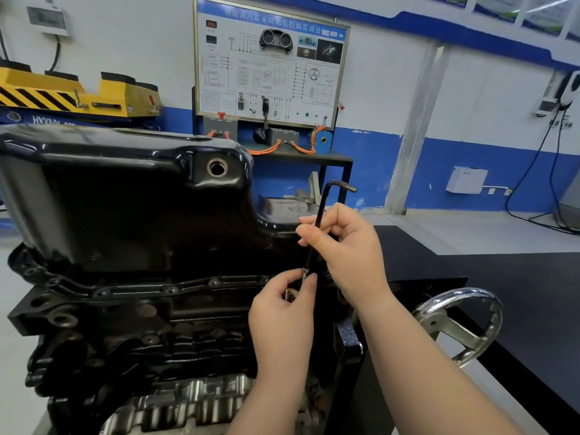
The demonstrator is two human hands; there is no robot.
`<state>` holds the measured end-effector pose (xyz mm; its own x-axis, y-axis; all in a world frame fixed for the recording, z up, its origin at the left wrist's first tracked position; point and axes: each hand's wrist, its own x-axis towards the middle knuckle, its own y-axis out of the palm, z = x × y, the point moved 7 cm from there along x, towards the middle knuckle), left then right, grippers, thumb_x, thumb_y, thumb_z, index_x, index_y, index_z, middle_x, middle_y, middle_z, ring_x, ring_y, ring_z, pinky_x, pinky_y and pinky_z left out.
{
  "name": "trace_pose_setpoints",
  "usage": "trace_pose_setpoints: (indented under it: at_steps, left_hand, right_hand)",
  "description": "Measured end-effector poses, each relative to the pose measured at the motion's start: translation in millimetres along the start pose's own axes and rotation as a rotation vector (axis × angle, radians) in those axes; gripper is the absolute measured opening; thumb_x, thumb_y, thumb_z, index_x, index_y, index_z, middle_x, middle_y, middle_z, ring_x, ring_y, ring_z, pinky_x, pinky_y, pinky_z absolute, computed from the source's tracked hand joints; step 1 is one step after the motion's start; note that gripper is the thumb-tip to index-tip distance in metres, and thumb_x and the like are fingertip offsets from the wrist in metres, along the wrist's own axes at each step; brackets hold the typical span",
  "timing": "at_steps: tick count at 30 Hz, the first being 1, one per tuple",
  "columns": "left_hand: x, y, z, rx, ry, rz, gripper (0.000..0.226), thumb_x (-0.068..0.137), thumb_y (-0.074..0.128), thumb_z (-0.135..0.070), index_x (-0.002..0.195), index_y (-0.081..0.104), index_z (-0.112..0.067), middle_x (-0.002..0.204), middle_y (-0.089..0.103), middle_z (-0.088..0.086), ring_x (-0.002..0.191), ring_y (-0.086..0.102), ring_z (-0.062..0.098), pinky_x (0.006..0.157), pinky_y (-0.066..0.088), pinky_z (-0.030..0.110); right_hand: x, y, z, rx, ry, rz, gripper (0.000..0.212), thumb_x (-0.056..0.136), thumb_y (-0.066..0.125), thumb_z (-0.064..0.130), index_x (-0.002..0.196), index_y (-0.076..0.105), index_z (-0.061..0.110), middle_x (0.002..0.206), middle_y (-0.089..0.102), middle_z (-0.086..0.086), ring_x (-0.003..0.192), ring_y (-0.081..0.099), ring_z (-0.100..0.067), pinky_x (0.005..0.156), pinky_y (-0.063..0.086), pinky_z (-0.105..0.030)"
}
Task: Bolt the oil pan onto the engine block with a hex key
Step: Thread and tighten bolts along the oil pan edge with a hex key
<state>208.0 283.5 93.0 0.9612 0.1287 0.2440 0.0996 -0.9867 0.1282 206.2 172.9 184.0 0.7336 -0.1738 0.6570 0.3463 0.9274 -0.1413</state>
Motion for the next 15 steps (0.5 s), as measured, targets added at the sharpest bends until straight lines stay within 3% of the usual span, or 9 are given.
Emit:
trace_pose_setpoints:
  at_steps: [4, 8, 10, 13, 15]
  left_hand:
    - [-1.2, 2.1, 1.4, -0.01, -0.014, -0.068, 0.013, 0.082, 0.068, -0.031, 0.071, 0.065, -0.037, 0.066, 0.064, -0.017, 0.05, 0.053, -0.001, 0.043, 0.04, 0.011]
    - [-0.3, 1.6, -0.1, 0.019, -0.015, -0.078, 0.011, 0.083, 0.067, -0.031, 0.074, 0.067, -0.038, 0.072, 0.064, -0.028, 0.064, 0.059, -0.006, 0.05, 0.043, 0.011]
    - [0.1, 0.8, 0.1, 0.034, -0.021, -0.079, 0.011, 0.083, 0.067, -0.033, 0.074, 0.067, -0.039, 0.07, 0.064, -0.027, 0.062, 0.058, -0.005, 0.05, 0.041, 0.013]
    - [-0.6, -0.3, -0.1, 0.05, -0.022, -0.088, 0.01, 0.083, 0.067, -0.034, 0.074, 0.067, -0.038, 0.055, 0.061, -0.014, 0.043, 0.05, -0.001, 0.041, 0.033, 0.012]
    - [-1.1, -0.2, -1.7, 0.061, -0.021, -0.078, 0.011, 0.083, 0.066, -0.035, 0.072, 0.066, -0.038, 0.058, 0.062, -0.015, 0.045, 0.051, 0.0, 0.039, 0.035, 0.012]
  right_hand:
    - [-1.3, 1.1, -0.7, -0.009, -0.01, 0.017, 0.019, 0.081, 0.07, 0.012, 0.071, 0.06, 0.024, 0.078, 0.071, 0.0, 0.082, 0.068, -0.007, 0.085, 0.053, -0.032]
    - [-2.3, 4.8, 0.2, -0.02, -0.027, 0.087, 0.012, 0.089, 0.061, 0.01, 0.087, 0.063, 0.021, 0.066, 0.063, 0.004, 0.071, 0.064, -0.003, 0.076, 0.047, -0.013]
    - [-3.3, 6.2, 2.0, -0.047, -0.038, 0.12, 0.017, 0.095, 0.052, 0.013, 0.09, 0.063, 0.024, 0.068, 0.066, 0.006, 0.078, 0.063, 0.0, 0.08, 0.042, -0.007]
    - [-5.5, 7.0, 4.6, -0.115, -0.039, 0.191, 0.026, 0.101, 0.038, 0.017, 0.094, 0.062, 0.023, 0.078, 0.07, 0.005, 0.096, 0.06, -0.002, 0.091, 0.038, -0.01]
    - [-6.1, 5.9, 7.0, -0.152, -0.026, 0.257, 0.027, 0.102, 0.036, 0.014, 0.101, 0.061, 0.022, 0.087, 0.071, 0.008, 0.104, 0.058, -0.001, 0.095, 0.036, -0.01]
